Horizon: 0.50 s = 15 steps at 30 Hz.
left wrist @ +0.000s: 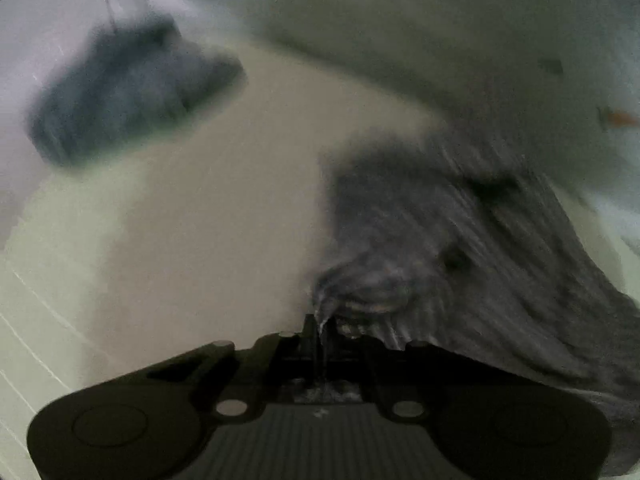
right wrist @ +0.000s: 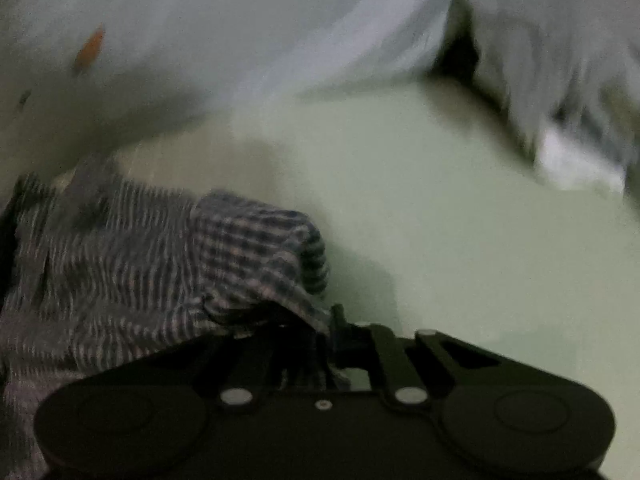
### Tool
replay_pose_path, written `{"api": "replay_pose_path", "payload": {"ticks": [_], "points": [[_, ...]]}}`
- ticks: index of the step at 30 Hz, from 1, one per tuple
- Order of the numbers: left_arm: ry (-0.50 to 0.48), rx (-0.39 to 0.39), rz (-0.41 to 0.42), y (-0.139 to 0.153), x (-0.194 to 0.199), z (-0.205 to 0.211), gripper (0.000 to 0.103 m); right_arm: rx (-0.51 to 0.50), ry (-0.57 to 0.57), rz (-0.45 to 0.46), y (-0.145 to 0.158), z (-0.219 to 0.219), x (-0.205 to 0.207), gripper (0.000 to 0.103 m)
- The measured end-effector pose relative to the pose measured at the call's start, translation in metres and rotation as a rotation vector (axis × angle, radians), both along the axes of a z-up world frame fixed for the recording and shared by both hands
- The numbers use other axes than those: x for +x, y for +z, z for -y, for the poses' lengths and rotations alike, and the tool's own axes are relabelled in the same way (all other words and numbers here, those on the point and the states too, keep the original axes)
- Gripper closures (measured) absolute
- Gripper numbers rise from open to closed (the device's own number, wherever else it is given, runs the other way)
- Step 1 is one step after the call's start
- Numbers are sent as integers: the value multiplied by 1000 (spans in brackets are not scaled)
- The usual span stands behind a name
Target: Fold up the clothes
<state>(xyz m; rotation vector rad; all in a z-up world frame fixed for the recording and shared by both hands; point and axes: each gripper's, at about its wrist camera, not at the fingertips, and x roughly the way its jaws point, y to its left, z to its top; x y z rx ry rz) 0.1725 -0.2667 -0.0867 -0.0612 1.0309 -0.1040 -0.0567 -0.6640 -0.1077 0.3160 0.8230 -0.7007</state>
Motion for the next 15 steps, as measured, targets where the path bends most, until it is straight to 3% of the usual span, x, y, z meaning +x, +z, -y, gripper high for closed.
{"api": "replay_pose_path", "payload": {"ticks": [3, 4, 5, 6, 7, 9, 15], "points": [[106, 75, 140, 22, 6, -29, 96, -122, -42, 27, 28, 17, 13, 91], [145, 99, 173, 27, 6, -39, 92, -162, -57, 31, 36, 21, 16, 78], [176, 110, 190, 30, 4, -49, 81, -163, -64, 38, 37, 15, 14, 70], [197, 100, 188, 29, 1, -57, 68, -155, -68, 47, 37, 8, 10, 56], [203, 95, 182, 28, -6, -62, 61, -148, -73, 55, 37, 1, 6, 43], [176, 94, 155, 24, -25, -61, 38, -132, -83, 71, 37, -13, -2, 25], [89, 105, 62, 7, -81, -60, 33, 21, -22, -13, -7, -90, -35, 24]]}}
